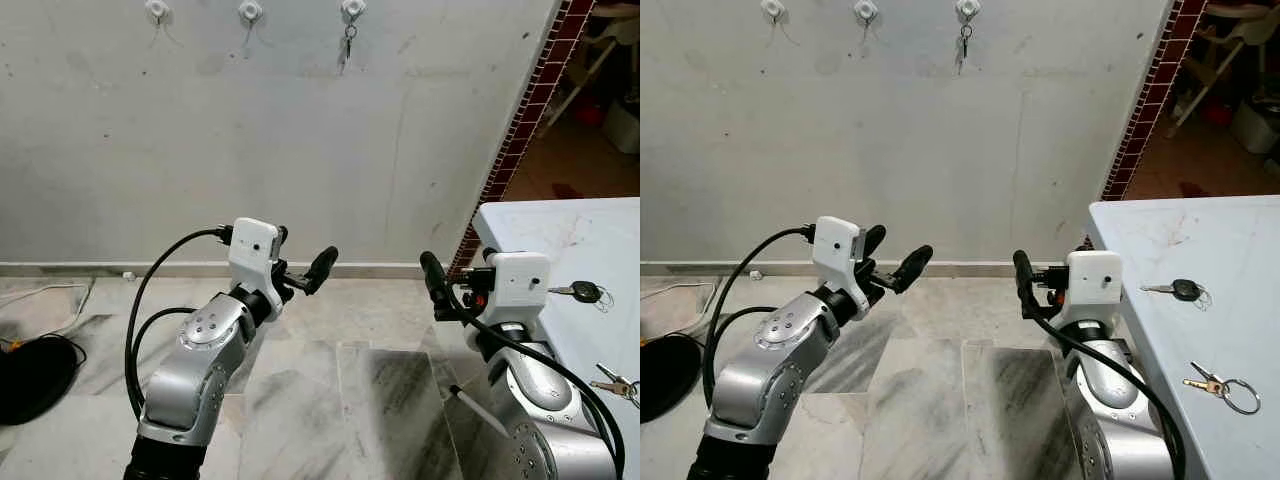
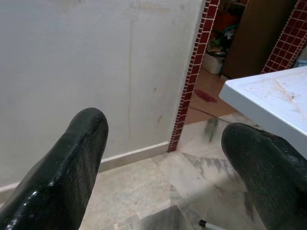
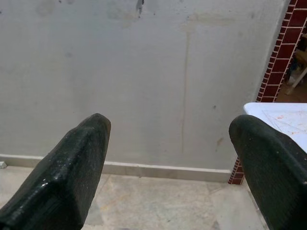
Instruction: Hang keys on a hook
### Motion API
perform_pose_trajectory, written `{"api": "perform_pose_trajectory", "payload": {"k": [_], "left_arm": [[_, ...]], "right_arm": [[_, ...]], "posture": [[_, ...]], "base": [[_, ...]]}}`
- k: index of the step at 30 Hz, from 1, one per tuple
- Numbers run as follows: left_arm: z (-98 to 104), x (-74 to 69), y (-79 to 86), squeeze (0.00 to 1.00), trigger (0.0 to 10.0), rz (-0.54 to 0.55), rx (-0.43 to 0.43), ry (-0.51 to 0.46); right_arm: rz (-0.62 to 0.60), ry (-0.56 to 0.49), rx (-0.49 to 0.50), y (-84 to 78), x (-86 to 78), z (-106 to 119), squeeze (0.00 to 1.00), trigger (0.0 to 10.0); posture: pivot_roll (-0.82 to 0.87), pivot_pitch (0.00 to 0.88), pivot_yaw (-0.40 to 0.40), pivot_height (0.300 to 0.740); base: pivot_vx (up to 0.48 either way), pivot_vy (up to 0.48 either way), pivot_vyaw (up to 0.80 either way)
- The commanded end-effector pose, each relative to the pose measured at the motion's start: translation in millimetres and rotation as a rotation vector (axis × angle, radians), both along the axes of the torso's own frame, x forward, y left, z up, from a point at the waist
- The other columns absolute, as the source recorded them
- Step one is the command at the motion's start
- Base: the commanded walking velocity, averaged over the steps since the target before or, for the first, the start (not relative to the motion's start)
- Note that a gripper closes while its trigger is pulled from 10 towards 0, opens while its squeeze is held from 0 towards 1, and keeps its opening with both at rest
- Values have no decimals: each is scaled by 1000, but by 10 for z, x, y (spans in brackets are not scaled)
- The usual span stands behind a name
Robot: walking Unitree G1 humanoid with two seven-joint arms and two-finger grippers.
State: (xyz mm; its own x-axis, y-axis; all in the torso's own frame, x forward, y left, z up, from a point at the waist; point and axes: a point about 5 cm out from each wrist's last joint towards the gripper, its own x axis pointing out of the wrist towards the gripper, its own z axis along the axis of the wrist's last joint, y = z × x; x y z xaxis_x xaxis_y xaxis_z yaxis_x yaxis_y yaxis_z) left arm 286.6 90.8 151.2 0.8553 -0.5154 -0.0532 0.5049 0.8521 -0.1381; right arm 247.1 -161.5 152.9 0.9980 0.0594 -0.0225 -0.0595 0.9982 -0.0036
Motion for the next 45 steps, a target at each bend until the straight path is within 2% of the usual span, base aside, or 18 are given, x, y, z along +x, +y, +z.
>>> {"api": "perform_pose_trajectory", "payload": {"k": [1, 8, 24, 45], "left_arm": [[-17, 10, 42, 0, 10000, 15, 22, 6], [-29, 19, 42, 0, 10000, 22, 27, 13], [-37, 20, 47, 0, 10000, 25, 25, 29], [1, 92, 61, 0, 10000, 12, 6, -1]], "right_arm": [[4, 6, 3, 21, -1, -19, 0, 10000], [-5, 11, 3, 23, -4, -38, 0, 10000], [0, 23, 13, 44, -9, -69, 0, 10000], [-51, -12, 24, -5, 15, -23, 0, 10000]], "posture": [[29, 0, 17, 740], [27, 0, 19, 740], [25, 0, 19, 740], [18, 0, 26, 740]], "base": [[0, 0, 0], [-109, 0, 0], [-364, 0, 0], [0, 0, 0]]}}
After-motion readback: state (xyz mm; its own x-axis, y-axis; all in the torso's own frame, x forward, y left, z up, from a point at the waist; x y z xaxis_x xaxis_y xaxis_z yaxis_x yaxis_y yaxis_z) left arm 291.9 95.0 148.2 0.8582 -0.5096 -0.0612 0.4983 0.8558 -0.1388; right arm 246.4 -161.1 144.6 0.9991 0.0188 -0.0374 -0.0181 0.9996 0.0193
